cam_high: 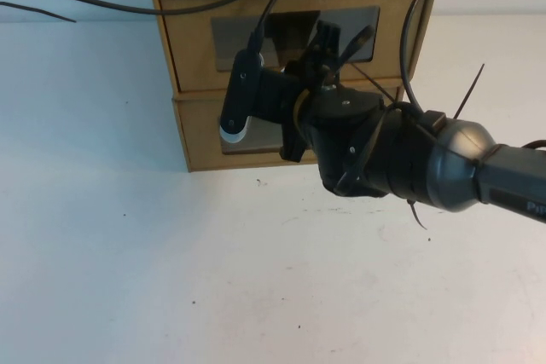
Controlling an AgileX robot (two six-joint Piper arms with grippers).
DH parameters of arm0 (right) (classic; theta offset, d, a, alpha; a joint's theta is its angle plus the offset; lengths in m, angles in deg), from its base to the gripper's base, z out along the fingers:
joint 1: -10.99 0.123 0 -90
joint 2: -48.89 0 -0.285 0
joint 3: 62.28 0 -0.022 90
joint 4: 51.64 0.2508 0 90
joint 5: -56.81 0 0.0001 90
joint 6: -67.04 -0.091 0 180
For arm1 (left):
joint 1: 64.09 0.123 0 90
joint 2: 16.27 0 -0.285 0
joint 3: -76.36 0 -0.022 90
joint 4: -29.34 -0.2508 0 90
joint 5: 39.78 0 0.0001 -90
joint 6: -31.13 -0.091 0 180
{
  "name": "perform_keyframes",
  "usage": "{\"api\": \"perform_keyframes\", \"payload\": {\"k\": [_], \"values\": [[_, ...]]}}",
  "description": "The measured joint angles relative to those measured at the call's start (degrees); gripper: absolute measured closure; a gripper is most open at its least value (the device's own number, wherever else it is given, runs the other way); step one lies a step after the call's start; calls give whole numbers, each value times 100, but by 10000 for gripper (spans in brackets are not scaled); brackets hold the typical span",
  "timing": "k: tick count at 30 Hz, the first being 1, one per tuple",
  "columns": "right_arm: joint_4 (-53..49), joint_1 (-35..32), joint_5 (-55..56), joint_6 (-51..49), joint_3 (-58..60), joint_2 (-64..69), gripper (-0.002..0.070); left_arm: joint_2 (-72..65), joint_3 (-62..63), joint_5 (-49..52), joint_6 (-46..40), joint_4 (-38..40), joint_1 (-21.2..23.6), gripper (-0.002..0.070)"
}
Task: Open the shoe box
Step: 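Pull the top drawer of the cardboard box fully open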
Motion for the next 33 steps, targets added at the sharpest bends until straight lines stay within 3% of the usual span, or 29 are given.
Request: {"api": "perform_keyframes", "payload": {"k": [33], "values": [[975, 901, -532, 356, 1538, -1345, 666, 12, 13, 342, 81, 94, -10, 679]]}}
